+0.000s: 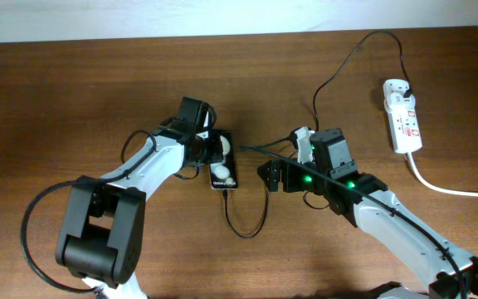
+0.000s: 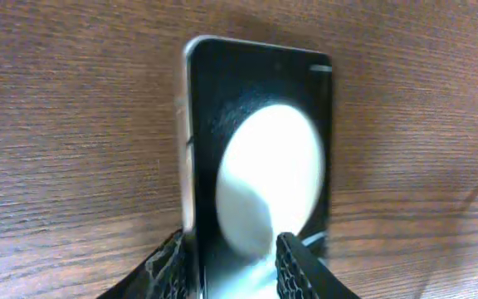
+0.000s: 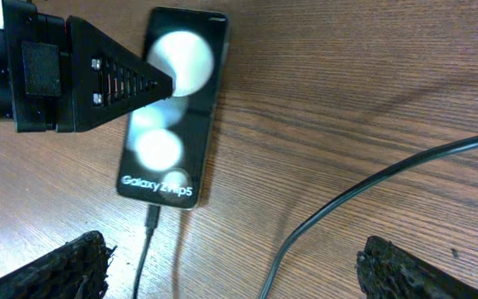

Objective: Plug charger to phone and switch on socket
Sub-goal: 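Lower the phone flat onto the table and release the left gripper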

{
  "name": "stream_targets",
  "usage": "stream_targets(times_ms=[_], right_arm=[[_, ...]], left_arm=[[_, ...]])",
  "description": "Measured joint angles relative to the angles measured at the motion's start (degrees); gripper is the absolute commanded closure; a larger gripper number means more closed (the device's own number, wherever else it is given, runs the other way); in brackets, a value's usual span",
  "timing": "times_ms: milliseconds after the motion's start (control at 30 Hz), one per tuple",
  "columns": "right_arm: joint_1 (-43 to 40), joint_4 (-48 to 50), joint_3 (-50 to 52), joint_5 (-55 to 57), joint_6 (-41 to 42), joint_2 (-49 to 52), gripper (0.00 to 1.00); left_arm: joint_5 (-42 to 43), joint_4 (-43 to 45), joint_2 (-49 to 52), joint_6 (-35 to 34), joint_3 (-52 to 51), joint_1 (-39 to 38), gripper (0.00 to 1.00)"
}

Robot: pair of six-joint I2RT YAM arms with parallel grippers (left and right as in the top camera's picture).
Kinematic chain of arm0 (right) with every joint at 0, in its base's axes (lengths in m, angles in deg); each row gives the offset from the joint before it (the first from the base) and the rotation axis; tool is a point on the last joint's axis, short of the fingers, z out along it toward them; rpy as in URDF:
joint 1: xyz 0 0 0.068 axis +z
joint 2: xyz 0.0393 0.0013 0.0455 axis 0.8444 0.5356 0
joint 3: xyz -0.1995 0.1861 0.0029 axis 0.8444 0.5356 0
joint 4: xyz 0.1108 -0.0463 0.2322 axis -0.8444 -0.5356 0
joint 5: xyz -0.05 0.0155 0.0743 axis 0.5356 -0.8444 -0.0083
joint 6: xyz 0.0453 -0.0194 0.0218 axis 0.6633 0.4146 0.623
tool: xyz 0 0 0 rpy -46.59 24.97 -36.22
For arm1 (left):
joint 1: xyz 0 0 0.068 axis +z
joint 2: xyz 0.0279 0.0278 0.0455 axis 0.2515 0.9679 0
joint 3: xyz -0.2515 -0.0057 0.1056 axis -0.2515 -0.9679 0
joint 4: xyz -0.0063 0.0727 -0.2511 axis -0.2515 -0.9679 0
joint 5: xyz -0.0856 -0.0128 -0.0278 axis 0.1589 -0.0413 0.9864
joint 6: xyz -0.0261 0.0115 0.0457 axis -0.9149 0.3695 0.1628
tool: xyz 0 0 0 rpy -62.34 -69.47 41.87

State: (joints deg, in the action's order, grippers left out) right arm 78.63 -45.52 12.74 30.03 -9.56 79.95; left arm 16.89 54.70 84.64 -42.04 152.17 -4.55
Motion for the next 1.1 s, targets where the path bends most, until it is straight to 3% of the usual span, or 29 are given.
stream_targets(times_ms=[200, 400, 433, 467, 500, 533, 1100], right_arm=[[0.00, 0.00, 0.00, 0.02, -0.04, 0.00, 0.02], [0.00, 0.00, 0.00, 0.00, 0.04, 0.00, 0.01], [0.00, 0.00, 0.00, 0.02, 0.00, 0.00, 0.01], [0.00, 0.00, 0.00, 0.00, 0.00, 0.00, 0.01], [0.00, 0.00, 0.00, 0.02, 0.00, 0.00, 0.01], [0.00, 0.00, 0.00, 0.02, 0.00, 0.00, 0.01], [0.00, 0.00, 0.00, 0.02, 0.00, 0.00, 0.01]], left_arm=[[0.00, 0.63, 0.00, -0.02, 0.00, 0.00, 0.71], [0.02, 1.25, 0.00, 0.00, -0.02, 1.11, 0.81], [0.00, 1.20, 0.00, -0.02, -0.02, 2.14, 0.76], [0.00, 1.11, 0.00, -0.02, -0.02, 3.50, 0.63], [0.02, 0.83, 0.00, 0.02, -0.02, 4.63, 0.42], [0.02, 0.59, 0.00, -0.13, -0.02, 5.66, 0.01], [-0.02, -0.31, 0.00, -0.04, 0.00, 8.20, 0.01]])
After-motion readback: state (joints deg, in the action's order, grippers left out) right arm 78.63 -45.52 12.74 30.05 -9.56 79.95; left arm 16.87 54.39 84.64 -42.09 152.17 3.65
